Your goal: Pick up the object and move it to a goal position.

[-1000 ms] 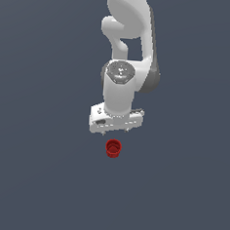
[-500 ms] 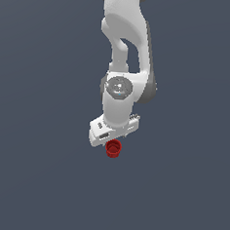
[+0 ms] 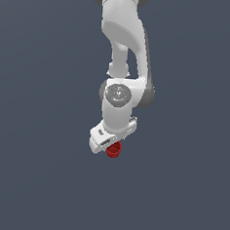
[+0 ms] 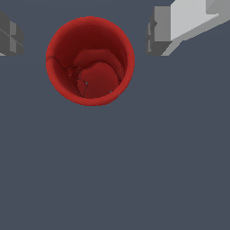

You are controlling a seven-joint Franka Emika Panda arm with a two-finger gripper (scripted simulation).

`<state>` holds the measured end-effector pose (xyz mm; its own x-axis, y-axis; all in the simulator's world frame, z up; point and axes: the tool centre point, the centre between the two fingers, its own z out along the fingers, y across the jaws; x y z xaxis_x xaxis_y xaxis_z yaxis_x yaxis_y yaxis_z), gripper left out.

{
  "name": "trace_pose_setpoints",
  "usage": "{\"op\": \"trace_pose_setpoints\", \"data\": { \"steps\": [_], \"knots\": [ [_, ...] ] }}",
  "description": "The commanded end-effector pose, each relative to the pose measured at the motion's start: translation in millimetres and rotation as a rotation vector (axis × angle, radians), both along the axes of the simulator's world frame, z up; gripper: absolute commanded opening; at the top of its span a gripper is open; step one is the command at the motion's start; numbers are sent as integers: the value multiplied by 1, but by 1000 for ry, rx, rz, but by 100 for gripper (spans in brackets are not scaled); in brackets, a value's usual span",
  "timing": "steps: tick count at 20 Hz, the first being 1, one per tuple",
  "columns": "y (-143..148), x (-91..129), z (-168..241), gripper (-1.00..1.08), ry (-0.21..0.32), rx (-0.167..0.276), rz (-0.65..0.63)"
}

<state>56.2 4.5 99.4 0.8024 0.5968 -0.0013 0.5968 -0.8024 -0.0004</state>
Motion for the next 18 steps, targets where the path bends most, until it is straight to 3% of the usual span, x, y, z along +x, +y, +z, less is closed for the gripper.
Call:
{"op": "trace_pose_setpoints", "data": {
  "steps": [1, 8, 18],
  "knots": [
    [0, 1, -2, 100, -1, 0, 15],
    [0, 1, -8, 100, -1, 0, 14],
    [0, 0, -51, 100, -1, 0, 18]
  ]
}}
